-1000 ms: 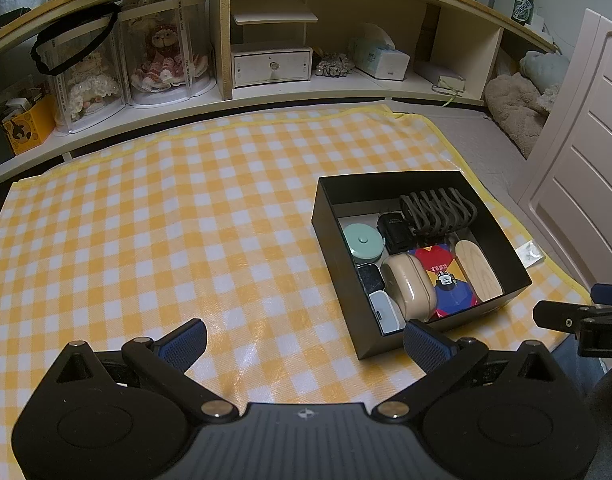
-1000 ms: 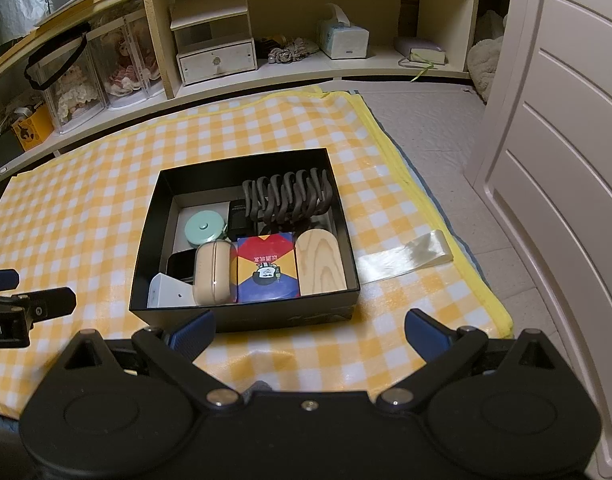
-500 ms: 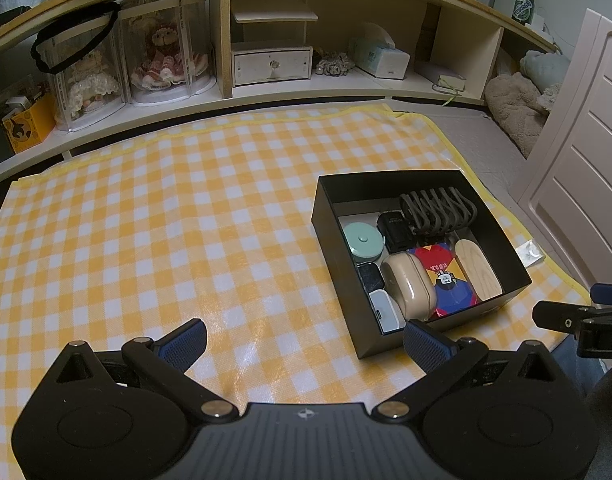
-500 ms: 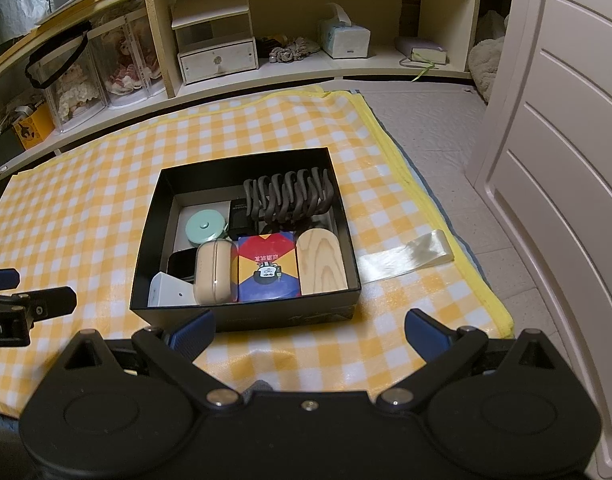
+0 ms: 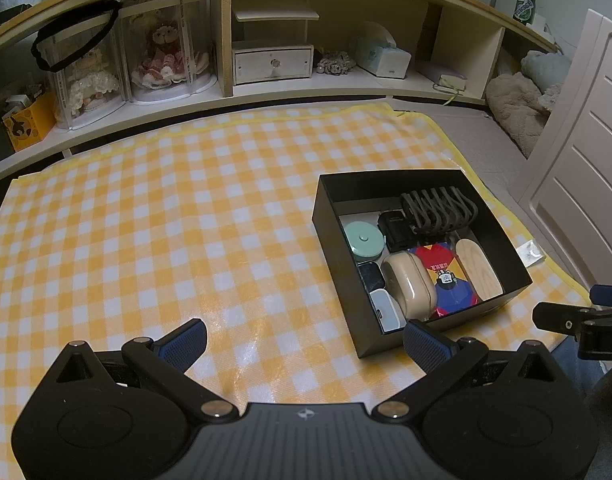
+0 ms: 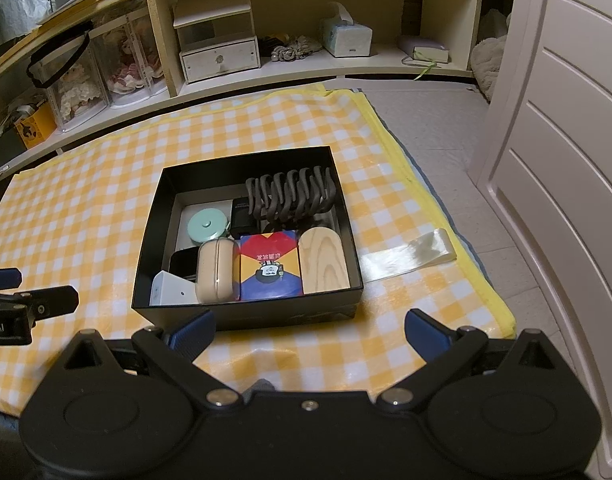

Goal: Organize rigid objects

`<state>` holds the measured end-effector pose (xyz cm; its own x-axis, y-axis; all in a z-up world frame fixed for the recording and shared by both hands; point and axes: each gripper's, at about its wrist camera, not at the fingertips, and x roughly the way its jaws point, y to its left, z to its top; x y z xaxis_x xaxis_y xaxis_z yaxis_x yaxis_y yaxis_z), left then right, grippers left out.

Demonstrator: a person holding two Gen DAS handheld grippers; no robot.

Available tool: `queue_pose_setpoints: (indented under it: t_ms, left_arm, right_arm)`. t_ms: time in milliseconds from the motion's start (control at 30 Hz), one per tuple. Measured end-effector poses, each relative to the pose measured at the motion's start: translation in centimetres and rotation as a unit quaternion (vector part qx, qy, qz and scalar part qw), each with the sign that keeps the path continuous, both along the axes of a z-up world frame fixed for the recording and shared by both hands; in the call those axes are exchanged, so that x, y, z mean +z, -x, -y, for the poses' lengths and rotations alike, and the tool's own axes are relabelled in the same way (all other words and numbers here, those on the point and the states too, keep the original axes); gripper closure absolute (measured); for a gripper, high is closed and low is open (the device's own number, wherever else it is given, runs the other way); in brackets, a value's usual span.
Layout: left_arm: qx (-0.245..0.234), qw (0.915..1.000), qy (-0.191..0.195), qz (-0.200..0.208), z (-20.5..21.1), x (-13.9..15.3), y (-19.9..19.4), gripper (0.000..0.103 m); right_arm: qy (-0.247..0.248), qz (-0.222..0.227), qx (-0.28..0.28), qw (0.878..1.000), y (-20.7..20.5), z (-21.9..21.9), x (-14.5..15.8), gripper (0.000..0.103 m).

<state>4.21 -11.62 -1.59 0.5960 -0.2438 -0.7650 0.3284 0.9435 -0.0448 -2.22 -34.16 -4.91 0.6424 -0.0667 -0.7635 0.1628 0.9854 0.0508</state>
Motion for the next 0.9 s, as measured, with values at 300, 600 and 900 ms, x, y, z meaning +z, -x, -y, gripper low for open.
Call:
queue_pose_setpoints:
  t_ms: [300,600,900]
  left_arm:
    - [0.001,1.0,-0.001,0.001,-0.05,0.0,-0.03,0.0]
    - [0.002,1.0,-0.002,0.001,-0.09,0.02,-0.04,0.0]
    - [0.003,1.0,-0.001,-0.001,-0.16,0.01,-0.03,0.0]
  right_arm:
    - [0.0,0.0,0.0,1.0,-0.01,0.04,0.01,0.001]
    - [0.0,-0.001,0.001,1.0,0.0,-0.03,0.03,0.001]
    - [-0.002,0.0,0.001,1.0,0.02,0.0,0.05,0.001]
